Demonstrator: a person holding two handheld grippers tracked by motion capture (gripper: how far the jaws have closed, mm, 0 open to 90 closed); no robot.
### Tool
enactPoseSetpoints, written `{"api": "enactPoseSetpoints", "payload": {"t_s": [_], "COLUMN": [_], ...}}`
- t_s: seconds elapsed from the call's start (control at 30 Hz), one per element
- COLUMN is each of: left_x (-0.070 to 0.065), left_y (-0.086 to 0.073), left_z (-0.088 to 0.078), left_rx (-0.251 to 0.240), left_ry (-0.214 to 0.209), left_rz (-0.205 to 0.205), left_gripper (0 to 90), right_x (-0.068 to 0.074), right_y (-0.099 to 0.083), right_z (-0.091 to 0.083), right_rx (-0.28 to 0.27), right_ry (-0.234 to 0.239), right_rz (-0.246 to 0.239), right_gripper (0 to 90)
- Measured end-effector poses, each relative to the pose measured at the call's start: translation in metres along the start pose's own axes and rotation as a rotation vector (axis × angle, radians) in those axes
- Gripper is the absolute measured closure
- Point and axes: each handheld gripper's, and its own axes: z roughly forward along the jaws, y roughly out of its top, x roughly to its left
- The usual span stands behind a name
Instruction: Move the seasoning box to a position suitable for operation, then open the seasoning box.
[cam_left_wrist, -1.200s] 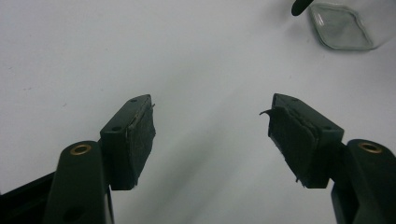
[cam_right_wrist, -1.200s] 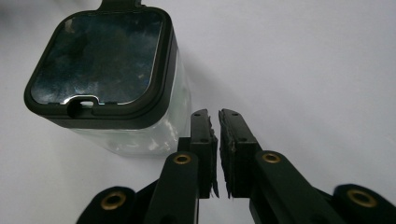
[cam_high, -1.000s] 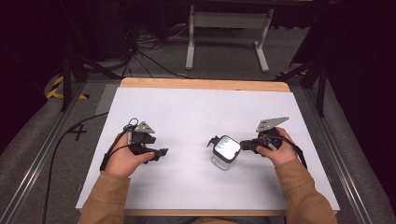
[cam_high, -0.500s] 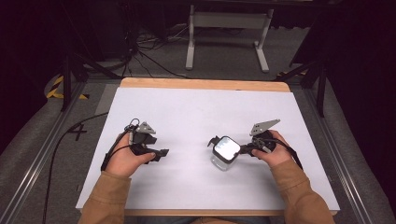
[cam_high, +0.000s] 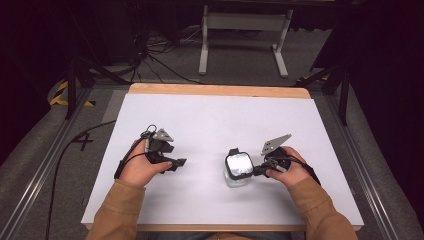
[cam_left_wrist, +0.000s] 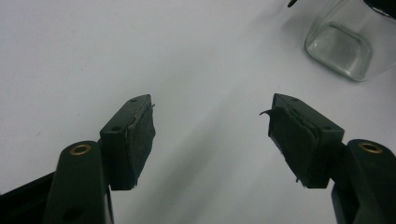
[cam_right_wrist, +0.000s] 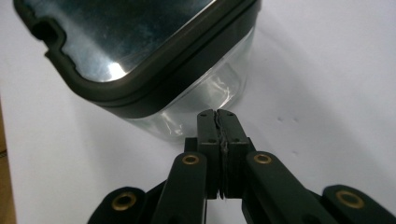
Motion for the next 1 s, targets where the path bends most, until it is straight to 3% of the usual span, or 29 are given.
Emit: {"api": "enactPoseSetpoints", "payload": {"t_s": [0.27,0.47,0.6,0.67,0.7,0.73,0.8,0.83,0.9,0.93,1.0], "left_x": [-0.004,-0.008,-0.012,-0.015,-0.017,-0.018,-0.021,-0.020,-0.018,-0.018,-0.020], "left_y": [0.014,0.019,0.027,0.033,0.036,0.037,0.041,0.043,0.045,0.047,0.049], "left_z": [0.012,0.014,0.010,0.008,0.008,0.009,0.011,0.011,0.009,0.009,0.009], "left_rx": [0.013,-0.001,-0.068,-0.116,-0.152,-0.172,-0.163,-0.152,-0.159,-0.187,-0.183], "left_ry": [-0.027,-0.037,-0.072,-0.170,-0.204,-0.207,-0.173,-0.172,-0.210,-0.228,-0.249], "left_rz": [0.036,0.052,0.074,0.053,0.058,0.089,0.107,0.091,-0.005,-0.019,-0.043], "left_gripper": [31.7,32.3,41.5,53.5,54.1,55.6,56.6,56.6,56.7,57.3,57.6], "right_x": [0.015,0.017,0.014,0.012,0.011,0.010,0.009,0.010,0.010,0.010,0.009], "right_y": [-0.003,-0.006,-0.010,-0.014,-0.016,-0.017,-0.021,-0.021,-0.023,-0.024,-0.027], "right_z": [0.006,-0.002,-0.015,-0.022,-0.026,-0.028,-0.035,-0.038,-0.042,-0.044,-0.046], "right_rx": [0.024,-0.006,-0.038,-0.056,-0.064,-0.075,-0.091,-0.099,-0.115,-0.120,-0.127], "right_ry": [0.011,0.003,-0.036,-0.054,-0.063,-0.070,-0.088,-0.095,-0.101,-0.108,-0.114], "right_rz": [-0.015,-0.001,0.018,0.032,0.039,0.047,0.058,0.066,0.066,0.065,0.076], "right_gripper": [88.9,87.6,87.7,87.5,87.5,87.5,87.5,87.5,87.4,87.3,87.2]}}
